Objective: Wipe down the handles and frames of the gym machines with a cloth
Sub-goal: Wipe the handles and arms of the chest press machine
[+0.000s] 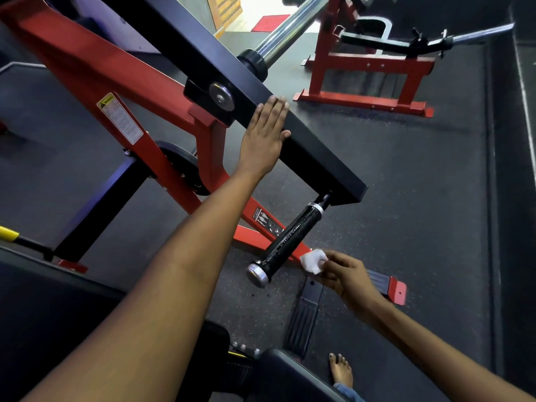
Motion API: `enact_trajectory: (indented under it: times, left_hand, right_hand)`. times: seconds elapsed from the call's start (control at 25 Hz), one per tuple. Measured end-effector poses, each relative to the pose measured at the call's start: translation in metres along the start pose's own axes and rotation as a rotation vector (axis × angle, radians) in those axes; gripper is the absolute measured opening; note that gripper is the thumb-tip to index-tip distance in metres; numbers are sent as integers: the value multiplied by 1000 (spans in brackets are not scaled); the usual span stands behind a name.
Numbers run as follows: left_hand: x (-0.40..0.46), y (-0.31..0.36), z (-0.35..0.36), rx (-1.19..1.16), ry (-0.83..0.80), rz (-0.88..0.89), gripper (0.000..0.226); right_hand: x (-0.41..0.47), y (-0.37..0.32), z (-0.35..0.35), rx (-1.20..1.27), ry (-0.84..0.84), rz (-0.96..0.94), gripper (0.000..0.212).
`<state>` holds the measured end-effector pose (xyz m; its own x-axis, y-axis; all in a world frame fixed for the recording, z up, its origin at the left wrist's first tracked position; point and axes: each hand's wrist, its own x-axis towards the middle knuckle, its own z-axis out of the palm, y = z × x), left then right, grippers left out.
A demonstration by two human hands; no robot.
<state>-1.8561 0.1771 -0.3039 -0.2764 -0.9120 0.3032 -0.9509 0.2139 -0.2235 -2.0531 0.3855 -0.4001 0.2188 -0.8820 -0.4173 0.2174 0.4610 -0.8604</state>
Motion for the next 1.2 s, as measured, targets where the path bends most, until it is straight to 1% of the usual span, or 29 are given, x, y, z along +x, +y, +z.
enact_trajectory:
  times: [0.04, 0.08, 0.16, 0.2, 0.24, 0.28, 0.32, 0.36, 0.4, 0.44, 0.48, 0.56, 0.64, 0.68, 0.72, 0.76, 0.8, 0.84, 0.88, 0.92, 1.0, 1.08, 1.12, 1.16, 1.2]
  left_hand:
    - [0, 0, 0, 0, -1, -2, 60]
    - [-1, 0, 0, 4, 1, -3, 60]
    - [-1, 1, 0, 12, 3, -3, 59]
    - [-1, 2, 0, 16, 1, -4, 58]
    - [-2, 2, 1, 20, -1, -5, 57]
    - [-2, 2, 3, 22, -2, -6, 57]
    - [-1, 2, 3, 24, -3, -7, 57]
    - [-1, 2, 4, 24, -4, -7, 57]
    - [-1, 2, 4, 23, -7, -8, 57]
    - [-1, 2, 4, 19, -11, -9, 57]
    - [-1, 1, 4, 14, -12, -10, 58]
    - [-1, 1, 4, 8, -1, -8, 60]
    - [-1, 0, 4, -2, 5, -10, 60]
    - [-1, 0, 5, -4, 6, -9, 60]
    - [-1, 0, 5, -5, 11, -7, 60]
    - [-1, 1, 5, -6, 14, -6, 60]
    - [-1, 1, 5, -8, 13, -7, 60]
    - [-1, 1, 5, -10, 9, -9, 60]
    - [0, 0, 5, -7, 6, -9, 60]
    - [-1, 1, 5, -3, 8, -6, 60]
    - [-1, 1, 5, -3, 14, -3, 60]
    - [0, -1, 5, -6, 11, -8, 60]
    - [-1, 0, 5, 3, 11, -7, 60]
    - [-1, 1, 5, 15, 14, -6, 60]
    - [-1, 1, 5, 22, 15, -6, 60]
  right_hand:
    - [1, -4, 1, 175, -10, 121, 28]
    - [0, -11, 3, 263, -28, 187, 30]
    - [3, -28, 7, 324, -52, 208, 28]
    - [6, -35, 10, 298, -41, 174, 25]
    - [12, -38, 13, 166, -12, 63, 23]
    - [20, -40, 14, -87, 56, -117, 19]
    - [29, -43, 14, -404, 159, -337, 15]
    - [40, -44, 14, -664, 234, -564, 13]
    - [48, -43, 13, -859, 247, -729, 16]
    - [52, -40, 14, -1027, 211, -816, 23]
    - [51, -33, 17, -1157, 167, -853, 33]
    - [33, -10, 34, -1288, 48, -914, 49]
    - [9, 6, 50, -1341, -206, -1045, 49]
    - [8, 2, 50, -1325, -301, -1091, 47]
    - [17, -8, 45, -1280, -318, -1091, 43]
    - [32, -22, 38, -1241, -251, -1027, 40]
    - [47, -40, 31, -1244, -134, -925, 36]
    - [61, -54, 25, -1322, -41, -800, 32]
    - [70, -62, 25, -1446, -19, -681, 29]
    - [74, -65, 32, -1564, -63, -627, 27]
    - [71, -66, 66, -1686, -271, -590, 23]
    - [57, -66, 103, -1672, -465, -522, 19]
    - [49, -65, 115, -1652, -538, -518, 19]
    - [42, -62, 120, -1614, -593, -552, 20]
    - [35, -57, 117, -1525, -607, -626, 21]
